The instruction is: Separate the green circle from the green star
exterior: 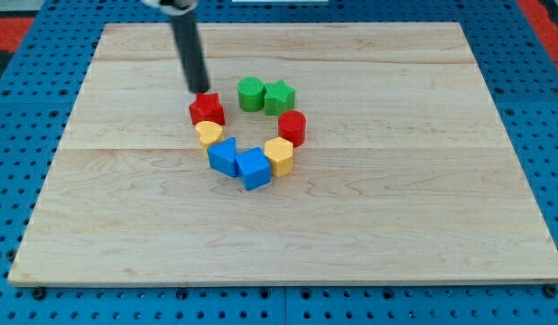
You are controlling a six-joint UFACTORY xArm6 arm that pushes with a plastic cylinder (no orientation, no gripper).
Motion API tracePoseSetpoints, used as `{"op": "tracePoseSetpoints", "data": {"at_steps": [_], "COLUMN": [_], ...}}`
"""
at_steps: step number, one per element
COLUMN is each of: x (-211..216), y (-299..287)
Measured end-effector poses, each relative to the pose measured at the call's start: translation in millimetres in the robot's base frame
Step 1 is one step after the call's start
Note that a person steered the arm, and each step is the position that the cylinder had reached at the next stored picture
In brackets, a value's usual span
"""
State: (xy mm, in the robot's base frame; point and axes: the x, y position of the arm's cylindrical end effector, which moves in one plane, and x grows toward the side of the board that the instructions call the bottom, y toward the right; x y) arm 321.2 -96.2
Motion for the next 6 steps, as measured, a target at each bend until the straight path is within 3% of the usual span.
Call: {"op": "tracePoseSetpoints", "data": {"at_steps": [1,3,6], "x": [-16.5,-0.9,4.2], "y": [38.8,89.2,46.6]}}
